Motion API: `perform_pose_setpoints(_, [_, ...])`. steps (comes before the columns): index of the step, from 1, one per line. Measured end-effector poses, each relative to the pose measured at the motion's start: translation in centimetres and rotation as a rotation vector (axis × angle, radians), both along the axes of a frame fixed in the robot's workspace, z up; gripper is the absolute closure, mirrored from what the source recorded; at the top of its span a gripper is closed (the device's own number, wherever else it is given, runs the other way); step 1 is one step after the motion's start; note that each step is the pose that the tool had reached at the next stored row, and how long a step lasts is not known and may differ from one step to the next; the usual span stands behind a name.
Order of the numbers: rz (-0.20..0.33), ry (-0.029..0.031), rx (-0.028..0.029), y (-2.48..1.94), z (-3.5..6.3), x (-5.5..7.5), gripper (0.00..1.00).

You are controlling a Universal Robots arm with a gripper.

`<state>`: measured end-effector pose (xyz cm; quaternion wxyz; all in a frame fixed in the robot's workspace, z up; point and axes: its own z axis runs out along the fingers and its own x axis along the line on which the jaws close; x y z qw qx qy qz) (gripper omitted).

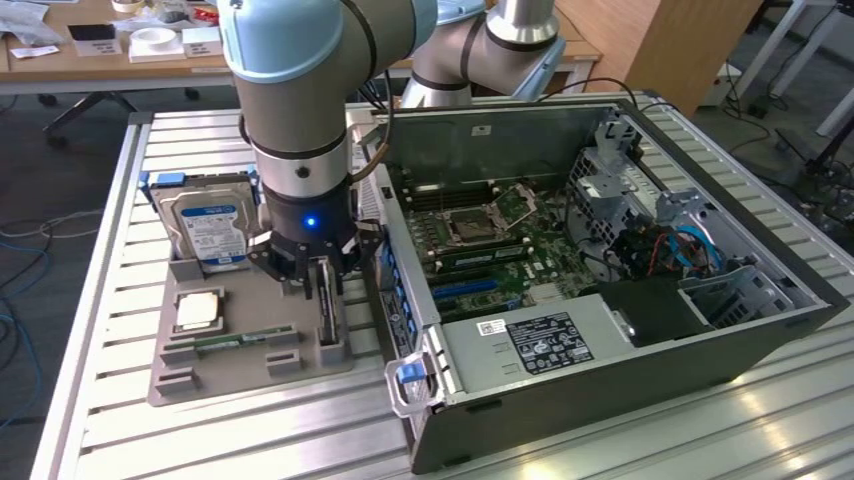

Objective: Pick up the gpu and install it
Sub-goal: 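Pick up the gpu and move the gpu toward the slot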

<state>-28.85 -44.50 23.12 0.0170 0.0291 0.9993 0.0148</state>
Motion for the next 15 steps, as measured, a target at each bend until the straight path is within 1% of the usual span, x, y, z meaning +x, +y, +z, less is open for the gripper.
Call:
perform_pose_setpoints(1, [0.0, 0.0, 0.0, 0.0, 0.0, 0.0, 0.6])
perform_pose_setpoints(2, [0.0, 0.0, 0.0, 0.0, 0.0, 0.0, 0.66])
perform_pose_setpoints(3, [0.0, 0.0001, 0.0, 0.0, 0.0, 0.0, 0.66])
perform_pose_setpoints(4, [0.0, 0.0001, 0.0, 0.0, 0.0, 0.0, 0.73])
perform_pose_setpoints(15, [0.0, 0.0, 0.0, 0.0, 0.0, 0.0, 0.73])
